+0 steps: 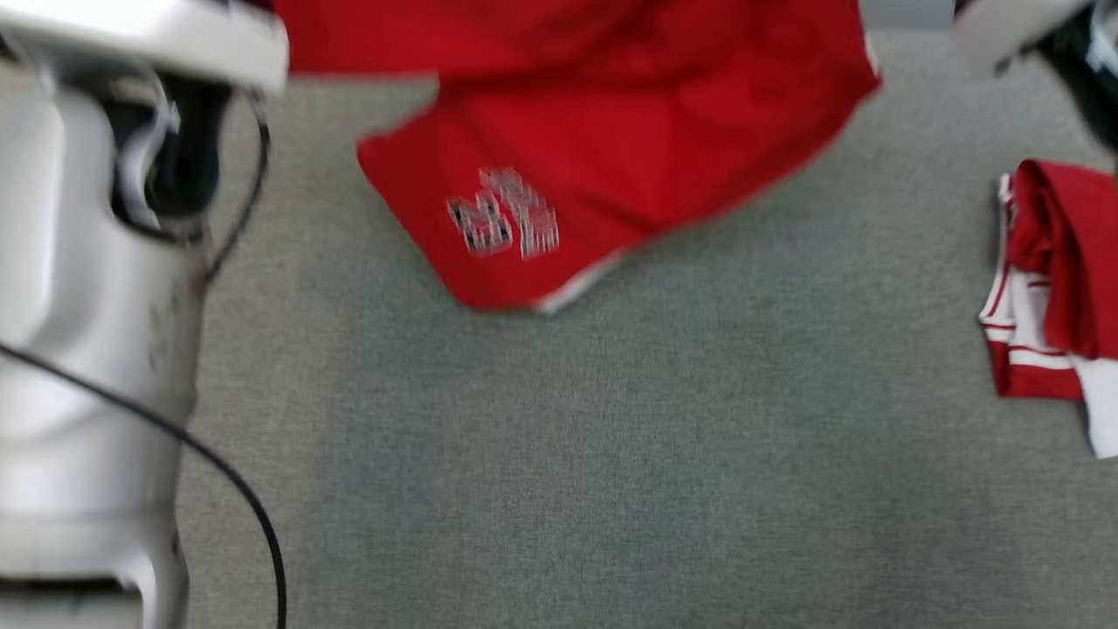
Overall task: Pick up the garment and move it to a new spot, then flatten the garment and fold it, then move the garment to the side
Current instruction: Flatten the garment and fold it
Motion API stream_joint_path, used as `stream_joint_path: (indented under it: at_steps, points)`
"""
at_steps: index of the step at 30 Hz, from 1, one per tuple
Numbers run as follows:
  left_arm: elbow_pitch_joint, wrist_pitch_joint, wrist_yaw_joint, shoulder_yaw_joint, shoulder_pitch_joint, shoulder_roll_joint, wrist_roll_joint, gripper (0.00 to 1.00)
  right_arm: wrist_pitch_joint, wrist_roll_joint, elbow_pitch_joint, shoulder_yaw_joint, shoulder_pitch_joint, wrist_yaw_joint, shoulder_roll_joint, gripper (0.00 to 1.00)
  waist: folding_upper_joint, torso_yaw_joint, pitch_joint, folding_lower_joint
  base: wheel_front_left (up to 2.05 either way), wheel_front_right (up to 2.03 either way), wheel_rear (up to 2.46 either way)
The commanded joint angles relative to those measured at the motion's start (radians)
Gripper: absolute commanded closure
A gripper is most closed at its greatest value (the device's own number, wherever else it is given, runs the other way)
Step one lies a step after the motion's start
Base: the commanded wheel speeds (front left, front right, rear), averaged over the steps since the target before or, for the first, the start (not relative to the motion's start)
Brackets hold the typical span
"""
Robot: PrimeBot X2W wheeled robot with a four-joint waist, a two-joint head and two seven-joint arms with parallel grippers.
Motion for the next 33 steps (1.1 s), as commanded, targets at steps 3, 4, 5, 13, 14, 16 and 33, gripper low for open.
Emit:
stream_joint_path:
  at_steps: [3,4,5,13,14,16,33]
  points:
    - [0.096,-0.037,-0.011,-0.002,-0.154,-0.002,0.023,1.0,-0.083,-0.021,0.112,0.032,-0.129,0.0,0.011,1.0,0.0,0.005,0.142,0.0,0.0,0.0,0.0]
    - [0.133,-0.06,-0.014,-0.003,-0.204,-0.003,0.034,1.0,-0.119,-0.029,0.16,0.036,-0.174,0.0,0.026,1.0,0.0,0.004,0.154,0.0,0.0,0.0,0.0]
    - [0.166,-0.083,-0.018,-0.008,-0.25,-0.006,0.042,1.0,-0.158,-0.039,0.202,0.038,-0.217,0.0,0.039,1.0,0.0,0.004,0.164,0.0,0.0,0.0,0.0]
    - [0.339,-0.223,-0.052,-0.037,-0.396,-0.056,0.068,1.0,-0.398,-0.074,0.495,0.088,-0.339,0.0,0.12,1.0,0.0,0.022,0.204,0.0,0.0,0.0,0.0]
    - [0.356,-0.225,-0.055,-0.047,-0.388,-0.061,0.068,1.0,-0.408,-0.068,0.525,0.101,-0.332,0.0,0.124,1.0,0.0,0.024,0.209,0.0,0.0,0.0,0.0]
    - [0.396,-0.228,-0.062,-0.075,-0.359,-0.07,0.076,1.0,-0.425,-0.041,0.576,0.128,-0.301,0.0,0.134,1.0,0.0,0.027,0.215,0.0,0.0,0.0,0.0]
    - [0.653,-0.226,-0.071,-0.239,-0.199,-0.042,-0.019,1.0,-0.463,0.146,0.636,0.331,-0.06,0.0,0.117,1.0,0.0,0.031,0.216,0.0,0.0,0.0,0.0]
